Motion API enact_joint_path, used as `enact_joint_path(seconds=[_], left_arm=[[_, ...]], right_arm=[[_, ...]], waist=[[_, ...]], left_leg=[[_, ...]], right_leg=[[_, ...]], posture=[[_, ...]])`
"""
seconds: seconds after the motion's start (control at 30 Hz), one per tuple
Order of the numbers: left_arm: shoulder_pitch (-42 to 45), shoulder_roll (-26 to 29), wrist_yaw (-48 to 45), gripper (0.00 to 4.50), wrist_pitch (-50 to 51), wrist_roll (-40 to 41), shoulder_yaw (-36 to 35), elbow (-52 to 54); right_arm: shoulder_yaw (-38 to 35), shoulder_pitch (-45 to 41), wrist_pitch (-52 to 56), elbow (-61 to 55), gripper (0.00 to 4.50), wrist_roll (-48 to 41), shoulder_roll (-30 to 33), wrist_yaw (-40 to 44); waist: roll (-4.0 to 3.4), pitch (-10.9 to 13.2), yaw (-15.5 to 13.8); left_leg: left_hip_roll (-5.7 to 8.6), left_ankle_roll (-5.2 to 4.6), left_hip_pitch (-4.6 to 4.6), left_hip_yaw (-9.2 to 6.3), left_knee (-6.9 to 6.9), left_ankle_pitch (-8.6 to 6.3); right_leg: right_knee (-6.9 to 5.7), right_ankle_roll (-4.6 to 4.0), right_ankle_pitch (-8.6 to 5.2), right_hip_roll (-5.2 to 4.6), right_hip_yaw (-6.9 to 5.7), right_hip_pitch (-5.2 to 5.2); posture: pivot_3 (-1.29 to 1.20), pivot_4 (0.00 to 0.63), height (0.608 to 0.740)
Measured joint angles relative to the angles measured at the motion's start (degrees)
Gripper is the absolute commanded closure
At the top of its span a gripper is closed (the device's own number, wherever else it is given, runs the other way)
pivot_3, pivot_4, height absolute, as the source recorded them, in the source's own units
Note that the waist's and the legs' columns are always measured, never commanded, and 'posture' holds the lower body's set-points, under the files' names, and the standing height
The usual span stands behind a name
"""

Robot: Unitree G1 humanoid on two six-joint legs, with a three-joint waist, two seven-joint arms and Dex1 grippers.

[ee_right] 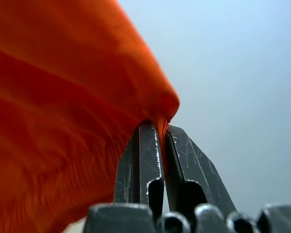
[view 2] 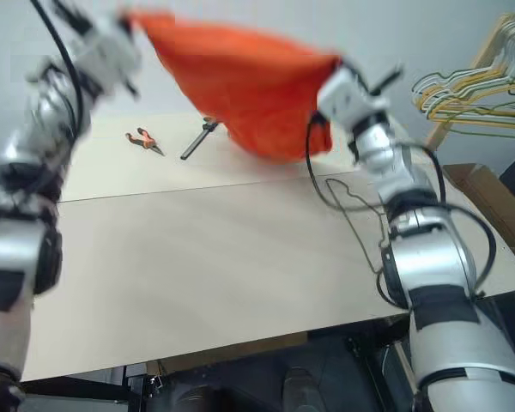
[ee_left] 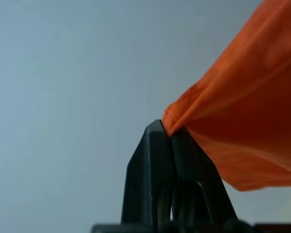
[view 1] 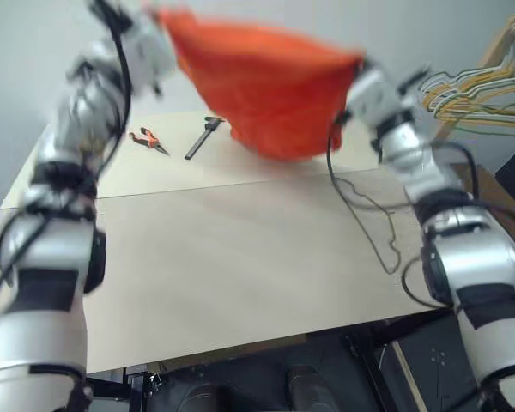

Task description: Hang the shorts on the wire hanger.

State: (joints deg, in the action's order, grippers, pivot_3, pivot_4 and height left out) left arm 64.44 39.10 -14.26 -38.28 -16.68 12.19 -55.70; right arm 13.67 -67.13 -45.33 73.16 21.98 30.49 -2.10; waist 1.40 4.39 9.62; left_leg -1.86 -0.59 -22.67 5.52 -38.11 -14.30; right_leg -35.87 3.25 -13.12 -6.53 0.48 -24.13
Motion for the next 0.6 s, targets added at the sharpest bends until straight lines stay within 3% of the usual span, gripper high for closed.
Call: enact_joint_path(seconds=[0.1,0.23,0.4,0.6], left_arm=[[-23.29,5.23,-15.65,4.48,8.06,12.13,-0.13,26.98],[-37.32,16.12,-30.43,4.48,21.75,22.41,-1.97,48.84],[-47.66,29.55,-43.57,4.48,32.21,28.57,-9.27,61.19],[-65.35,39.06,-57.55,4.48,39.27,33.19,-16.17,71.66]], right_arm=[[0.09,7.80,-6.14,-1.41,4.50,-3.24,0.85,14.60],[-0.21,15.10,-9.98,-6.57,4.50,-11.29,1.19,33.38],[0.53,22.74,-9.10,-18.81,4.50,-21.50,1.65,54.81],[3.05,27.97,-8.99,-25.67,4.50,-19.09,5.24,60.50]], waist=[[-0.03,0.05,2.02],[0.00,0.30,2.85],[-0.14,0.78,1.52],[-0.06,1.65,-1.31]], left_leg=[[-0.07,-0.05,0.06,-0.38,-0.04,0.04],[-0.13,-0.50,0.05,-0.53,-0.36,-0.23],[-0.23,-0.99,1.61,-0.51,-0.31,-0.60],[-0.31,-0.96,1.80,-0.38,-0.52,-0.60]], right_leg=[[-0.03,0.03,0.13,0.04,0.37,-0.03],[-0.24,0.04,0.17,0.07,0.36,0.04],[0.15,0.06,0.12,0.04,0.28,1.66],[-0.08,-0.07,0.05,0.02,0.30,1.71]], posture=[[-0.06,0.086,0.740],[-0.05,0.096,0.740],[-0.06,0.100,0.740],[-0.07,0.107,0.740]])
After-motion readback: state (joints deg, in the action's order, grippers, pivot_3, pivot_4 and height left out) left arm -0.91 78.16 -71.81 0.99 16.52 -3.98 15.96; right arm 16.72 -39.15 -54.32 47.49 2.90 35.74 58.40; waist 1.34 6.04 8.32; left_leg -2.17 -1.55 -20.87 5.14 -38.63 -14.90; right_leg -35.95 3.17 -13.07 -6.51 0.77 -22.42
